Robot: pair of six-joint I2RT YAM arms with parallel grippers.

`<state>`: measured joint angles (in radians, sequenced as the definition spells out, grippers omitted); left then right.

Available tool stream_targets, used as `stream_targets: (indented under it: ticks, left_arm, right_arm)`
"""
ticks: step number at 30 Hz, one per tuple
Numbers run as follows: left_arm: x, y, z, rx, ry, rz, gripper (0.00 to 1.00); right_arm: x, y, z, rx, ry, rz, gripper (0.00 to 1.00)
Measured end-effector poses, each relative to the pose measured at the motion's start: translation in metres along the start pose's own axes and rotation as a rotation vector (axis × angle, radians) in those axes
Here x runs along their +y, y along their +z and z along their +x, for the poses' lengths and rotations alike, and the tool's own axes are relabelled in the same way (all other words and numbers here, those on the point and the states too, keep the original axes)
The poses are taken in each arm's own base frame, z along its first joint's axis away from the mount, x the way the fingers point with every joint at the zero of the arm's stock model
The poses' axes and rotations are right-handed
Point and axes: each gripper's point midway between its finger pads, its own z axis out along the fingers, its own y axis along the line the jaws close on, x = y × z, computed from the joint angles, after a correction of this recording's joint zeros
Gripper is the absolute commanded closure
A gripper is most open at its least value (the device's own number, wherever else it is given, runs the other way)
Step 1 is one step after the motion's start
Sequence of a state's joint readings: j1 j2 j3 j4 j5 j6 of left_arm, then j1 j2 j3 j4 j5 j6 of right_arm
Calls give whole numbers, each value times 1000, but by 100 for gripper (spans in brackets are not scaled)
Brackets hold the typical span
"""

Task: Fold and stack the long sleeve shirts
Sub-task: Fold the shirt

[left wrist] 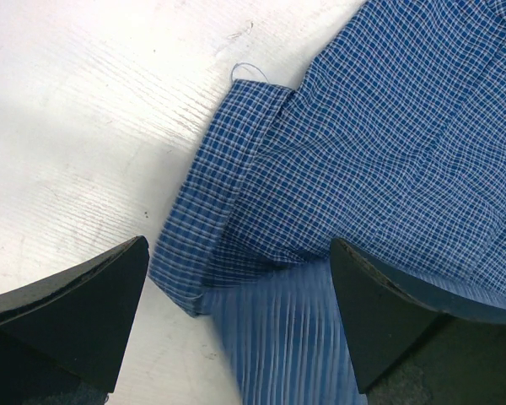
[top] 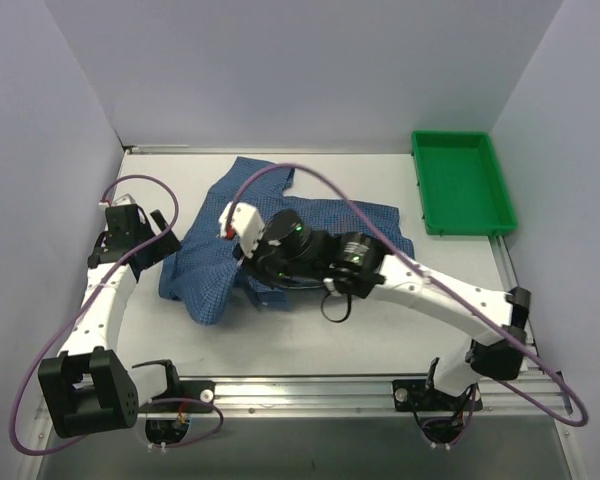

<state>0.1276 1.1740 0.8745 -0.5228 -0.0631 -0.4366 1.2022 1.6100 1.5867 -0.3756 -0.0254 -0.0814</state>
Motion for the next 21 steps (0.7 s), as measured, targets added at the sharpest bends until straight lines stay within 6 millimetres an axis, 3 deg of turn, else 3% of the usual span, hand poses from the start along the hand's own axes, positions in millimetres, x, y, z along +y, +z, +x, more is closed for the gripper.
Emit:
stream_targets:
  ticks: [3, 5, 7, 9, 12, 15, 16, 19, 21]
  left_arm:
    - [0, 0, 0, 1, 0, 0, 2]
    - [0, 0, 0, 1, 0, 0, 3]
    - [0, 0, 0, 1, 0, 0, 3]
    - [0, 0, 1, 2, 0, 0, 3]
    - [-1, 0, 1, 5, 1, 7, 3]
    - [-2, 0, 2, 8, 1, 14, 2]
    - [-3, 0, 2, 10, 2, 17, 3]
    - [-5, 1, 5, 20, 5, 33, 2]
    - [-9, 0, 7, 30, 12, 52, 3]
  right_arm:
    - [-3, -53, -52, -167, 44, -34, 100]
    - [3, -75, -67, -223, 68, -82, 97]
    - [15, -82, -68, -226, 95, -148, 93]
    - [31, -78, -60, -186, 122, -233, 92]
    - [62, -64, -37, -77, 172, -392, 78]
    - [87, -54, -13, 32, 223, -520, 62]
    - [93, -52, -5, 64, 236, -549, 51]
    - [99, -48, 21, 144, 270, -569, 39]
    - [90, -44, 38, 187, 305, -527, 37]
